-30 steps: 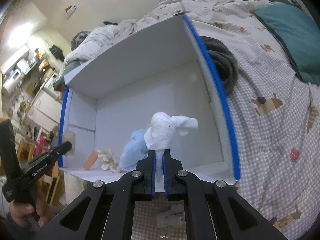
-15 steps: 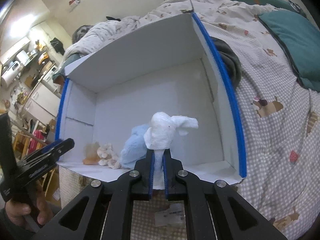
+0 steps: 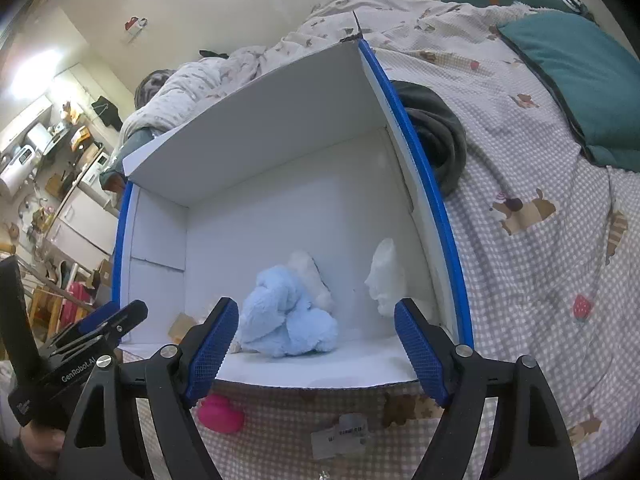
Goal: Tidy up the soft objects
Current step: 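Open both tools to release the tube and sock inside the box, then withdraw both tools from the box toward the pink duck and packet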
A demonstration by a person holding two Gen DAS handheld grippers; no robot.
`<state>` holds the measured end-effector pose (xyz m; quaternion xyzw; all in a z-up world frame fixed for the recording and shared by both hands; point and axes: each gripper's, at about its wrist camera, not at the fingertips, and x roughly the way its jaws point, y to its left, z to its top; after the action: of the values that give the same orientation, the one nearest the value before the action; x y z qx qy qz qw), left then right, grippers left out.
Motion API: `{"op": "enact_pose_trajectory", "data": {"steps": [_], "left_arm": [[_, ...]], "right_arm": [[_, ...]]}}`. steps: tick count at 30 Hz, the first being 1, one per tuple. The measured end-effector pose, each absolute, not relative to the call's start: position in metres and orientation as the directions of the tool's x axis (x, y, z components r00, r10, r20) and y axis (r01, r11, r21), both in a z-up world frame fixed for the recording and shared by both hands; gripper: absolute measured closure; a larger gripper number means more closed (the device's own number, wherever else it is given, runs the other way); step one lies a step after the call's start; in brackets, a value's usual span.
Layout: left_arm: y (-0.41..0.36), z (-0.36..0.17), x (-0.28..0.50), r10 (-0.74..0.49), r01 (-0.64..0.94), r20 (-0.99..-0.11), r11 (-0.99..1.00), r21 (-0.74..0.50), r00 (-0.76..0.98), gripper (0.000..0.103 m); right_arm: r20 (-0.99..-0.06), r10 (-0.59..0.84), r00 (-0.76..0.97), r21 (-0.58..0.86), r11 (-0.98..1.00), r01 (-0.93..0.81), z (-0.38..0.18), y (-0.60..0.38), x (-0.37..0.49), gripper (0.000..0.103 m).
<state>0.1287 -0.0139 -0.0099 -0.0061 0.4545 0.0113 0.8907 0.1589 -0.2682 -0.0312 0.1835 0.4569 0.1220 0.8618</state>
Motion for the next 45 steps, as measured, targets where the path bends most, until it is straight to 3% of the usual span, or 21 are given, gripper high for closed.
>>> {"op": "enact_pose_trajectory", "data": {"steps": [31,38,45], "left_arm": [[-0.004,-0.011,0.12,0.015,-0.031,-0.804,0.999,-0.004,0.594,0.029],[-0.008,0.002,0.099,0.045,-0.014,-0.764,0.999,0.047,0.643,0.029],[0.003,-0.006,0.087,0.072,-0.054,-0.788,0.997,0.049,0.612,0.029]], "right_arm": [[-0.747,0.336,0.574,0.393,0.919,-0.027,-0.031,-0.271,0.156,0.018],[-0.726,0.309,0.614,0.353,0.934,-0.053,-0.017,-0.27,0.145,0.018],[-0.726,0.298,0.62,0.326,0.943,-0.072,-0.008,-0.27,0.127,0.018]]}}
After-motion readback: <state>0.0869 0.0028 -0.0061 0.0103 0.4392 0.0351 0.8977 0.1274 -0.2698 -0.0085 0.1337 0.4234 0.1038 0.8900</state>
